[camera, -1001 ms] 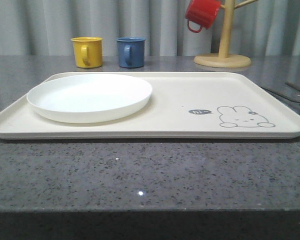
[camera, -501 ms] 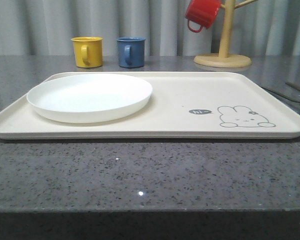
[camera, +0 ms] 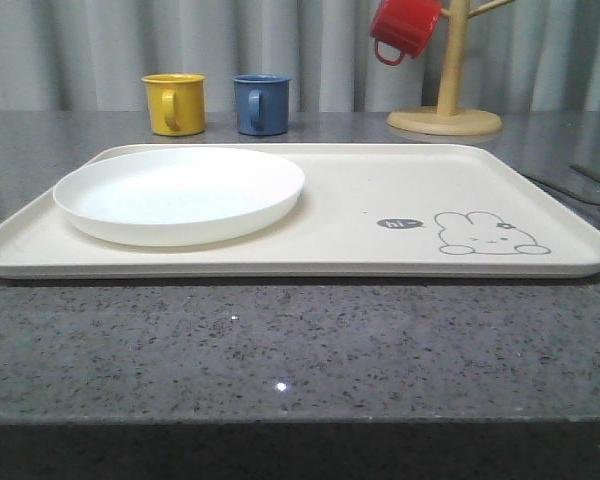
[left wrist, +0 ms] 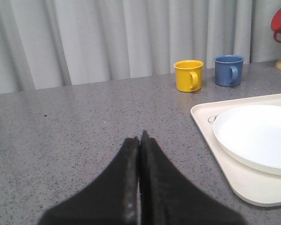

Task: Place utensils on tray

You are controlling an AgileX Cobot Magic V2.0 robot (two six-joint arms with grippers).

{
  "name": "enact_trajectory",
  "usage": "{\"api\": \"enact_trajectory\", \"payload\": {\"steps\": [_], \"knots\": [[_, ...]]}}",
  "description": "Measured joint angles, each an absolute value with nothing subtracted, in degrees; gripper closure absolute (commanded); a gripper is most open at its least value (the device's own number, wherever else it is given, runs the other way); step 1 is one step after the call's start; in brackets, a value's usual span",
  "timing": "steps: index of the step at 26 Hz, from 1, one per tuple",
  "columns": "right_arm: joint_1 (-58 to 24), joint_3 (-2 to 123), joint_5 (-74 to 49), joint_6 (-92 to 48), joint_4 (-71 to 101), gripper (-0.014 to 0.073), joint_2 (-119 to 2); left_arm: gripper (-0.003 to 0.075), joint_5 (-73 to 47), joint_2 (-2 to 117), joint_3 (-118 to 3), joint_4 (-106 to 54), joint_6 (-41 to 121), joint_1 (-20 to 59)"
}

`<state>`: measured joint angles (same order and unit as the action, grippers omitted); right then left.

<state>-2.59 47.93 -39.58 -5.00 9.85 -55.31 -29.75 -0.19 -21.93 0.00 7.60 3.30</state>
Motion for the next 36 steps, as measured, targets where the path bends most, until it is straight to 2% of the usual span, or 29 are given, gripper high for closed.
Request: {"api": "enact_trajectory", "payload": {"steps": [5,9,11,21,27,36], "knots": [[-2.78,57.16,-45.91,-5.95,9.85,0.0263,-69.29,0.0739,-29.75,-0.19,-21.93,0.00,7.60,3.30],[-4.03,61.97,-46.16,-6.08,9.74,0.0349,-77.20,0.0739,-29.75,-0.19,-21.93,0.00,7.60,3.30],[-4.26,63.56,-46.16,-6.23,9.74,0.0354,-80.36,0.0739,-29.75,-0.19,-21.93,0.00,7.60,3.30],[-4.38,65.85,-44.43,-6.23,9.74,0.0354,-91.12,0.0739,-29.75,-0.19,-21.93,0.00,7.60,3.30],[-4.38,65.99,-44.10,-6.23,9.65,0.0366,-92.69,0.0739,-29.75,-0.19,-21.93,0.00,7.60,3.30],[-4.38,66.12,-44.10,-6.23,9.13,0.0578,-92.69,0.0739,-29.75,-0.19,-21.93,0.00,7.60,3.30]]}}
